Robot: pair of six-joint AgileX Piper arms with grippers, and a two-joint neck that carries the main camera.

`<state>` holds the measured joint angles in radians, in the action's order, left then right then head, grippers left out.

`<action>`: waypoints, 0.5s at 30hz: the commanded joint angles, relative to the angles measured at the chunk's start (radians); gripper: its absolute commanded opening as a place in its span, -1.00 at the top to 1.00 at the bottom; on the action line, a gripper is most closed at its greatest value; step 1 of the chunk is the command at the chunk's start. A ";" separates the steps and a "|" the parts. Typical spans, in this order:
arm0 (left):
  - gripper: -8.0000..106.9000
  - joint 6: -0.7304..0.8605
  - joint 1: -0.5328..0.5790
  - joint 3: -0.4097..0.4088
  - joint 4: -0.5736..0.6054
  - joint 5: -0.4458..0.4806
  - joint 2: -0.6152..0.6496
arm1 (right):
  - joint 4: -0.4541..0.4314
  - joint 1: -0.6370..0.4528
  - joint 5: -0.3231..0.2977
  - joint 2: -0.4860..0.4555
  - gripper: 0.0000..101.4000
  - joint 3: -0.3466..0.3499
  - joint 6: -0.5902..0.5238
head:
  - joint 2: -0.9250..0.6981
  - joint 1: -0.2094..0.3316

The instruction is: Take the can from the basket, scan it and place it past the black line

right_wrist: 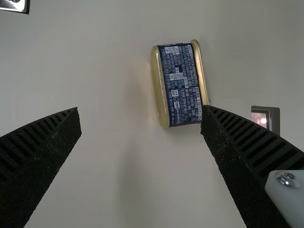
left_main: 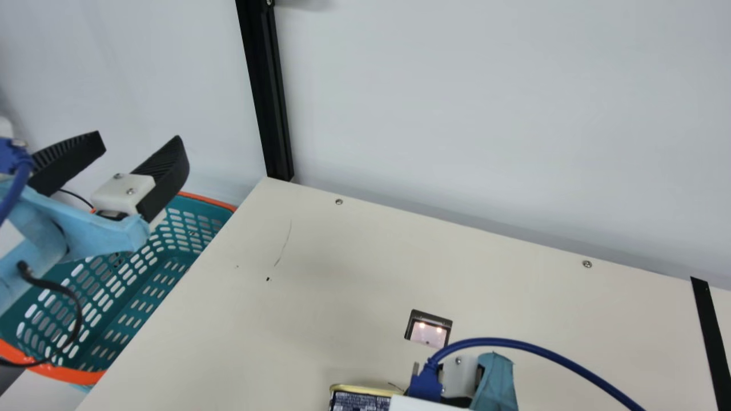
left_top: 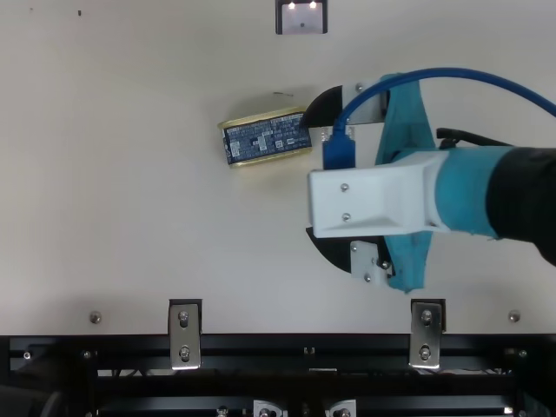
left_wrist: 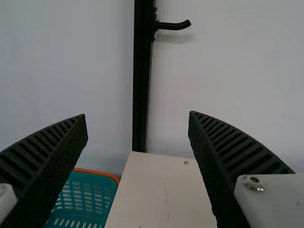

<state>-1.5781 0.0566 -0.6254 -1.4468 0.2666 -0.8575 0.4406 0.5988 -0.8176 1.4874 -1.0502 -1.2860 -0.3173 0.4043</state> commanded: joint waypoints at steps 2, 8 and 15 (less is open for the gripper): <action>-0.71 0.000 0.000 0.000 0.000 0.000 0.000 | -0.007 0.018 0.016 0.030 -1.00 -0.018 0.012 | 0.005 0.032; -0.71 0.000 0.000 0.000 0.000 0.000 0.000 | -0.021 0.046 0.033 0.101 -1.00 -0.070 0.024 | 0.005 0.032; -0.71 0.000 0.000 0.000 0.000 0.000 0.000 | -0.032 0.058 0.041 0.176 -1.00 -0.129 0.023 | 0.005 0.032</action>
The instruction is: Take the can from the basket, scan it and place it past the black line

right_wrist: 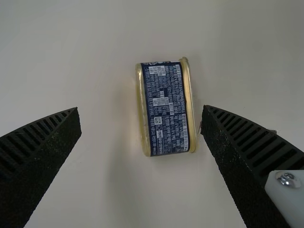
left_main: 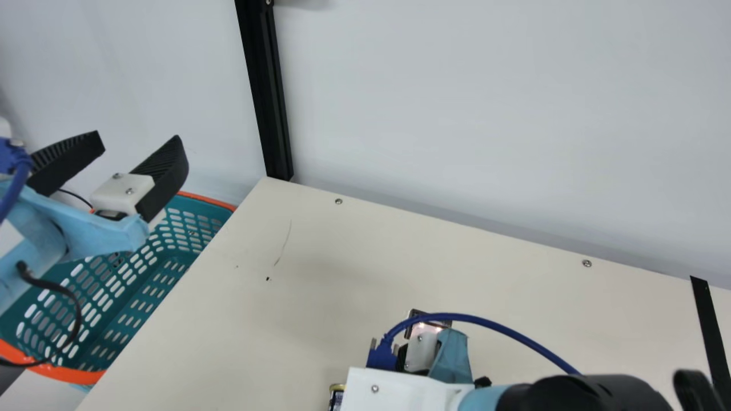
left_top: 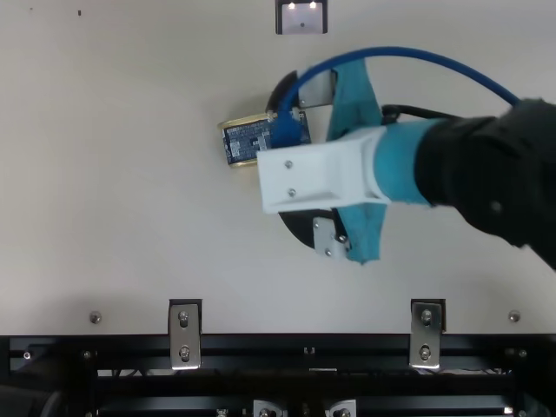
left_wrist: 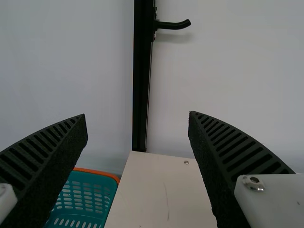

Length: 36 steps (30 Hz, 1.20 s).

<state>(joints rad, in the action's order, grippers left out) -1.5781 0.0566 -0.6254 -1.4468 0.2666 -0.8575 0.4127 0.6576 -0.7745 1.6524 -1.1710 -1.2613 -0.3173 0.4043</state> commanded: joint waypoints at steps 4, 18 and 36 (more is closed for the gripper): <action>-0.71 0.000 0.000 0.000 0.000 0.000 0.000 | -0.014 -0.005 -0.003 0.048 -1.00 -0.035 -0.007 | 0.005 0.032; -0.71 0.000 0.000 0.000 0.000 0.000 0.000 | -0.104 -0.013 0.009 0.163 -1.00 -0.100 0.014 | 0.005 0.032; -0.71 0.000 0.000 0.000 0.000 0.000 0.000 | -0.099 0.000 0.031 0.222 1.00 -0.132 0.058 | 0.005 0.032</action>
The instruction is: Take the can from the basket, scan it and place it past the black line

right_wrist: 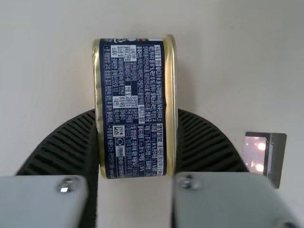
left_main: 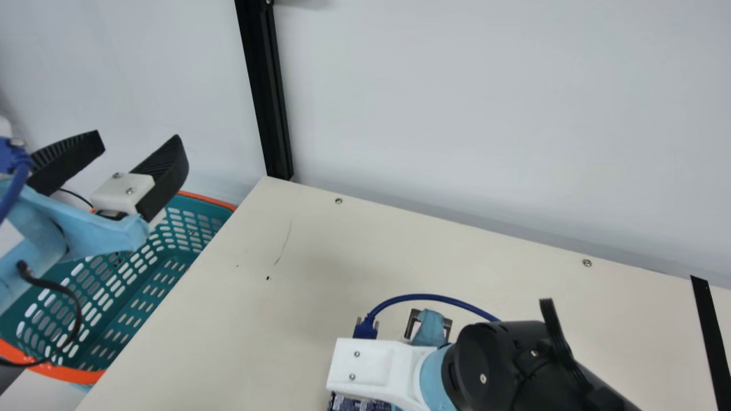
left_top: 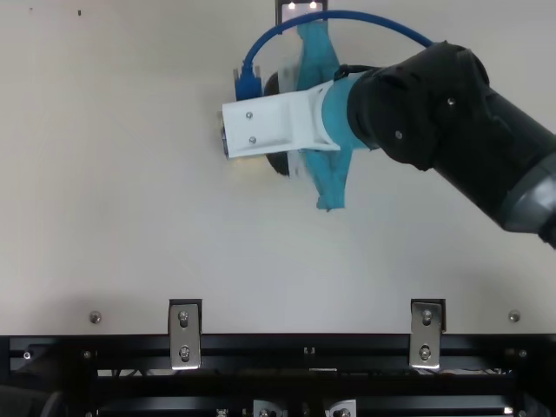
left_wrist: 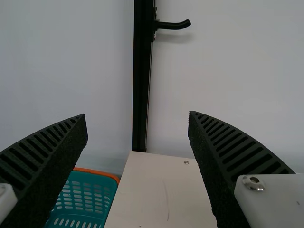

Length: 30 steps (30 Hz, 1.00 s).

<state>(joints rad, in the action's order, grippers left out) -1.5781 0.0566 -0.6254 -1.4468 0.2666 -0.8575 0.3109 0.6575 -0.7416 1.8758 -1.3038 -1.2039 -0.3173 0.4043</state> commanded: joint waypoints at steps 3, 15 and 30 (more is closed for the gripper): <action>-0.71 0.000 0.000 0.000 0.000 0.000 0.000 | 0.004 -0.002 -0.003 -0.004 1.00 0.003 0.005 | 0.005 0.032; -0.71 0.000 0.000 0.000 0.000 0.000 0.000 | 0.005 -0.009 0.003 -0.032 1.00 0.027 0.021 | 0.005 0.032; -0.71 0.000 0.000 0.000 0.000 0.000 0.000 | -0.005 -0.012 -0.022 -0.118 1.00 0.017 0.060 | 0.005 0.032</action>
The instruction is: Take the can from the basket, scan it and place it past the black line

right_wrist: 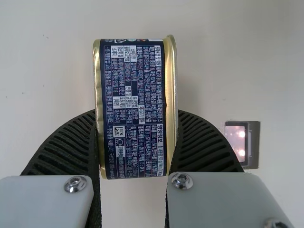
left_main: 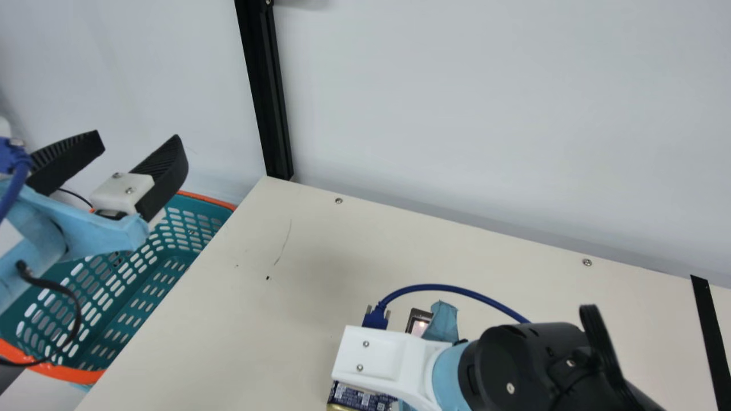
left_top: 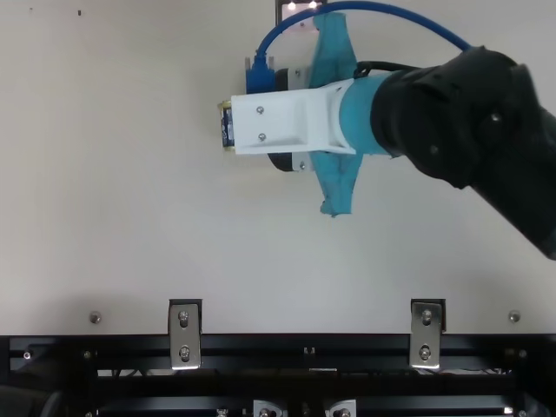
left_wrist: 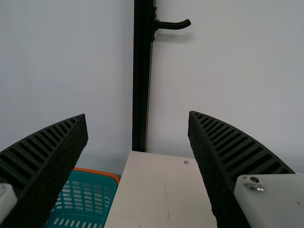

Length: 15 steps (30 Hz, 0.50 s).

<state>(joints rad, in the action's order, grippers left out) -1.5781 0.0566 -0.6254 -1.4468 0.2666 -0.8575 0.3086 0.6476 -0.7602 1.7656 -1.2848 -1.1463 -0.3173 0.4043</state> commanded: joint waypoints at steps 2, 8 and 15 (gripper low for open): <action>-0.71 0.000 0.000 0.000 0.000 0.000 0.000 | -0.006 -0.007 -0.010 -0.027 1.00 -0.005 0.010 | 0.005 0.032; -0.71 0.000 0.000 0.000 0.000 0.000 0.000 | -0.023 -0.027 -0.032 -0.080 1.00 -0.016 0.038 | 0.005 0.032; -0.71 0.000 0.000 0.000 0.000 0.000 0.000 | -0.042 -0.057 -0.033 -0.135 1.00 -0.012 0.088 | 0.005 0.032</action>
<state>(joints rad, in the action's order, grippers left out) -1.5781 0.0566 -0.6254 -1.4468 0.2666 -0.8575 0.2668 0.5935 -0.7975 1.6365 -1.2985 -1.0633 -0.3173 0.4043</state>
